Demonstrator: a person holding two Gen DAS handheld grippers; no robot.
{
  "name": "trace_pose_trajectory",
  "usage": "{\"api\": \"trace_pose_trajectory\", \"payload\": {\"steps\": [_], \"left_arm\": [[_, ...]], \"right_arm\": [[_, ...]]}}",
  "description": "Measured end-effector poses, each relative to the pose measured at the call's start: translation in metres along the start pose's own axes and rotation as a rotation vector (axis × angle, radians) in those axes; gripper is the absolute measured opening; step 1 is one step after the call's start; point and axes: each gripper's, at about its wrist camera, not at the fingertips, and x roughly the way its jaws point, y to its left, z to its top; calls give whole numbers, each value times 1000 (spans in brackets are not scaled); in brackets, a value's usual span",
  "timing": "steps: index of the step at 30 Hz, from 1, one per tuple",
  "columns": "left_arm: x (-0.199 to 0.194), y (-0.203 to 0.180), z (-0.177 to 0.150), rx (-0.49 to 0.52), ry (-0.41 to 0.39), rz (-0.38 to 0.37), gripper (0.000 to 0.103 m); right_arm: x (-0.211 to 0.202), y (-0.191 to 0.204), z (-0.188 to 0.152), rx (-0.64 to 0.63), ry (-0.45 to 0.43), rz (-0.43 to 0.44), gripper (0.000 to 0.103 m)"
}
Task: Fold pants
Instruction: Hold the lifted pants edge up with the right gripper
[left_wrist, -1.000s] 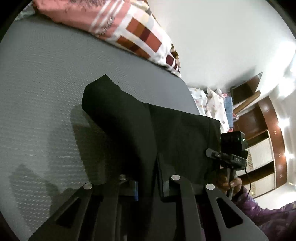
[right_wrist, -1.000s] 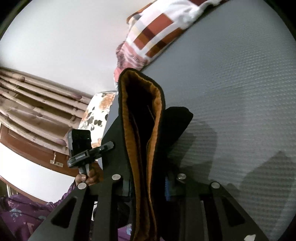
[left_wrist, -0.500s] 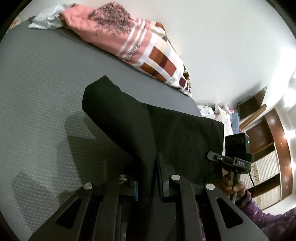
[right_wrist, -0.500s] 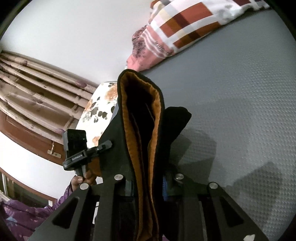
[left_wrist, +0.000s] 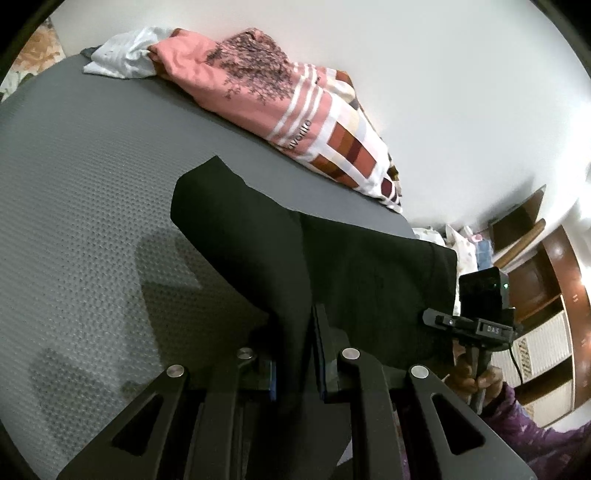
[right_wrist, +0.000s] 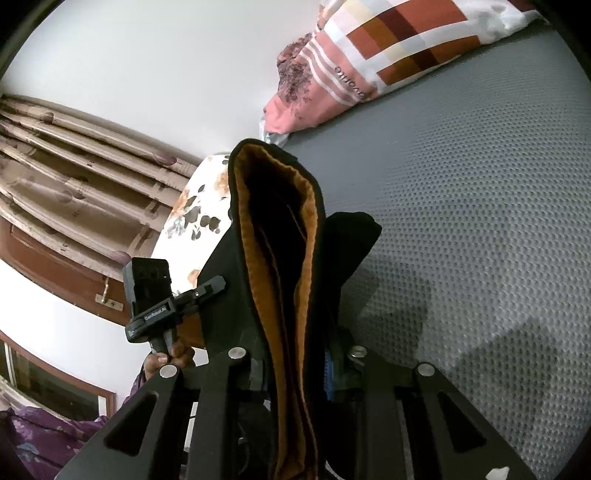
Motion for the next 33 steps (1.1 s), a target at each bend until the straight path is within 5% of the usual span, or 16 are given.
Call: {"api": "trace_pose_trajectory", "payload": {"steps": [33], "left_arm": [[-41,65,78,66,-131,157,15]], "right_arm": [[47,32,22,-34,53,32,21]]}}
